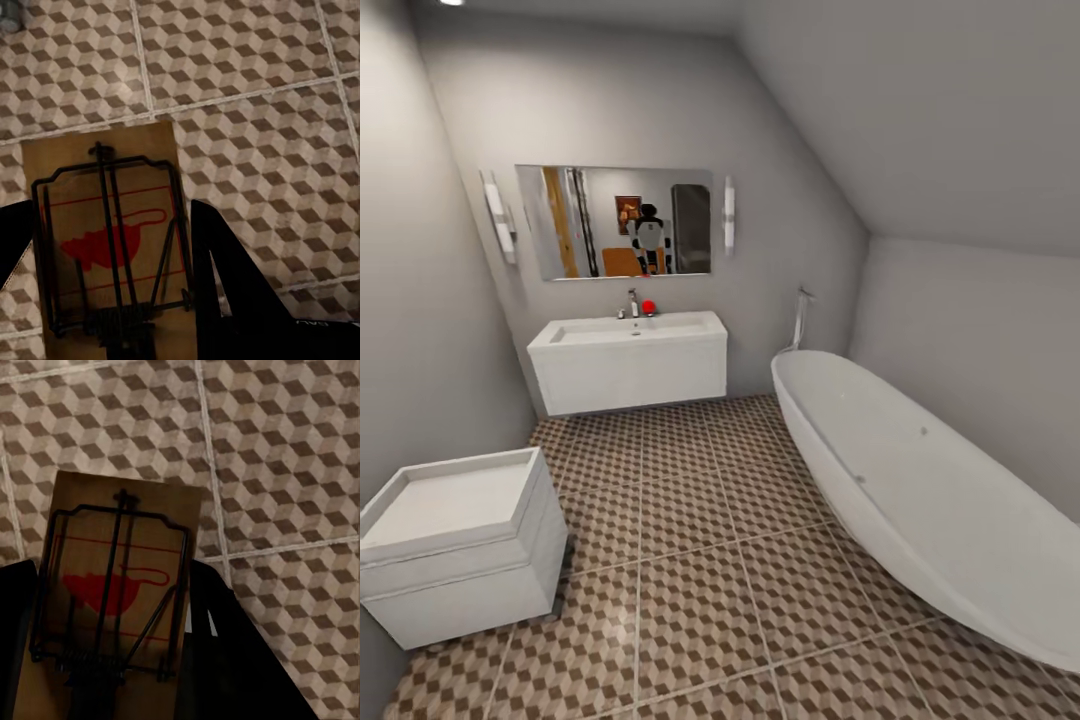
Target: Take the four mousetraps from the cabinet in the bathroom and place them on the bathroom floor. Make sure all four end up on the same floor surface, and ensure that at least two of them are either under or directly next to the same bathroom sink.
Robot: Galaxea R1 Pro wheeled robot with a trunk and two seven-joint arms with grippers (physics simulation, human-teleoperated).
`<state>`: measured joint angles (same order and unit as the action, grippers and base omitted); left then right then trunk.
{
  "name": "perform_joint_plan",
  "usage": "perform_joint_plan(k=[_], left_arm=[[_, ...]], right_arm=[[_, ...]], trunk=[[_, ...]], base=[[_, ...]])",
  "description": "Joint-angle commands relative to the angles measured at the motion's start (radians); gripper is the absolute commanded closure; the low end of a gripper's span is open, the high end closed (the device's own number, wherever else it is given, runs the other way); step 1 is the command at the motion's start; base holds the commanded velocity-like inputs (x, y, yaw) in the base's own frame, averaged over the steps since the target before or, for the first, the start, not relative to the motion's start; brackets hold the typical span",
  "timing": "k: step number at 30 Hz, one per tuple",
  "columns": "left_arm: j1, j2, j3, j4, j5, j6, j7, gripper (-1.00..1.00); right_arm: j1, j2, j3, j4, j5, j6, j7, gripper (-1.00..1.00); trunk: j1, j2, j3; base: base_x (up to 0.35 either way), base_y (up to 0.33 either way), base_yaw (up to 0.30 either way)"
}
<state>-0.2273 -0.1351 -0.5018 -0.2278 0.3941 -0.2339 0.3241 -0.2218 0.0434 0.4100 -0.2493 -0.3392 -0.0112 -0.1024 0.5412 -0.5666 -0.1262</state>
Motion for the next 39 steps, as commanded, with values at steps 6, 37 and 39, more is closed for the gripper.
perform_joint_plan(k=[6,37,39], left_arm=[[-0.001,0.0,-0.009,0.001,0.005,-0.002,0.009,1.0],[-0.001,0.001,-0.009,0.001,0.004,-0.002,0.009,1.0],[-0.001,0.001,-0.009,0.001,0.004,-0.002,0.009,1.0]], right_arm=[[-0.001,0.0,0.009,-0.001,-0.014,-0.001,-0.006,1.0],[-0.001,-0.002,0.012,-0.001,-0.014,-0.001,-0.006,1.0],[-0.001,-0.003,0.012,-0.002,-0.013,-0.001,-0.006,1.0]], trunk=[[0.001,-0.001,-0.002],[0.001,-0.001,-0.002],[0.001,-0.001,-0.002]], base=[[0.252,0.144,0.292],[0.29,0.007,0.174],[0.314,-0.043,0.06]])
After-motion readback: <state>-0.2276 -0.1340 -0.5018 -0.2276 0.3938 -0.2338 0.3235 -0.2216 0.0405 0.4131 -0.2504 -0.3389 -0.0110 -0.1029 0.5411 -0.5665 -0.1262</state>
